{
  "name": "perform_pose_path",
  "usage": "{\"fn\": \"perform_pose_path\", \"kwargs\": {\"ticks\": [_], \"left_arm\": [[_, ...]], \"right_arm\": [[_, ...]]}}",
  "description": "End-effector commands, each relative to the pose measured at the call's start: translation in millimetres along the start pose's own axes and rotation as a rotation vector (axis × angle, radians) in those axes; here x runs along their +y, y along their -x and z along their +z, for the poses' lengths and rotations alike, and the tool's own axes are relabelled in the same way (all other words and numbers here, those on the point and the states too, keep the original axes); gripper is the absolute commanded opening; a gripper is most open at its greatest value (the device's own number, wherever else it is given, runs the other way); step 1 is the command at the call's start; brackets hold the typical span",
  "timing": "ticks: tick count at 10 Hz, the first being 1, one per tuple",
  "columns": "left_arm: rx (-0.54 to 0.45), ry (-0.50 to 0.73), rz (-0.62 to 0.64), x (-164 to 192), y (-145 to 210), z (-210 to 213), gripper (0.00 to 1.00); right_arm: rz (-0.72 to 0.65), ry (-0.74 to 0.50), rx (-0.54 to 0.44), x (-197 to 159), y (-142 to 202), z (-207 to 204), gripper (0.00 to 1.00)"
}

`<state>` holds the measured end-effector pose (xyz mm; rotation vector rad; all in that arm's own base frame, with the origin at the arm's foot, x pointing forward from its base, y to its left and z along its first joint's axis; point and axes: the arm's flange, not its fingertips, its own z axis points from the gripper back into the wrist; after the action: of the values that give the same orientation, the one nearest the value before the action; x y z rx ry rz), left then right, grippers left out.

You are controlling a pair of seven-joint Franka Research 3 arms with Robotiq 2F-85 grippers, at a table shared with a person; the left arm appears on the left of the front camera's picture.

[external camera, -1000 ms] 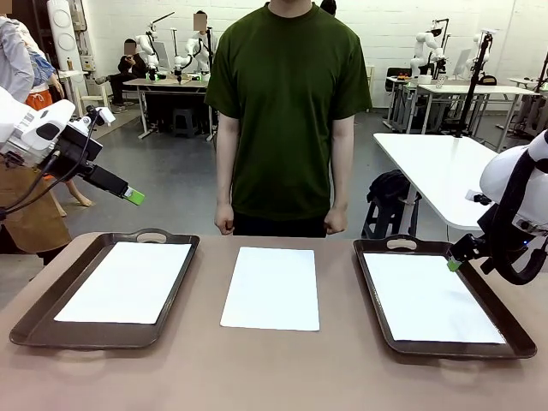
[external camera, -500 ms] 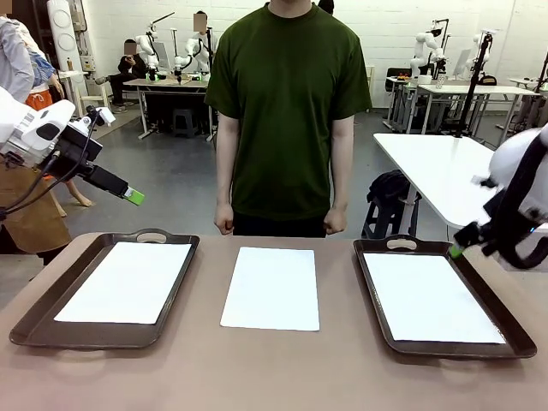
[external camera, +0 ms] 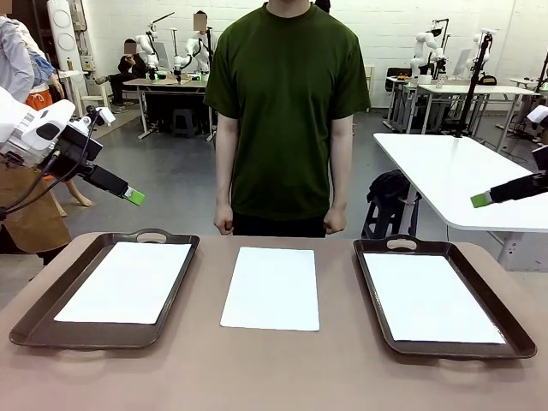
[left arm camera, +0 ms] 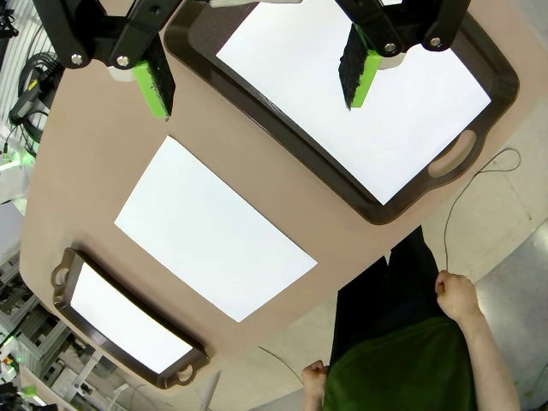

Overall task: Sort the A4 documents.
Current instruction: Receive the A4 Paper.

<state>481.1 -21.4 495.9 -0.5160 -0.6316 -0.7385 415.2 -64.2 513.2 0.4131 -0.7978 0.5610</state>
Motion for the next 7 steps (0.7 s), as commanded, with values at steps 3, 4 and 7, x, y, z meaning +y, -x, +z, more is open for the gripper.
{"fn": "perform_pose_path", "kwargs": {"ticks": [3,4,7], "left_arm": [[-0.002,-0.011,-0.002,0,0,0,1.00],[-0.002,-0.011,-0.002,0,0,0,1.00],[-0.002,-0.011,-0.002,0,0,0,1.00]], "right_arm": [[0.127,-0.120,0.029,16,17,5,1.00],[0.127,-0.187,0.059,16,13,5,1.00],[0.129,-0.265,0.056,13,10,9,1.00]]}}
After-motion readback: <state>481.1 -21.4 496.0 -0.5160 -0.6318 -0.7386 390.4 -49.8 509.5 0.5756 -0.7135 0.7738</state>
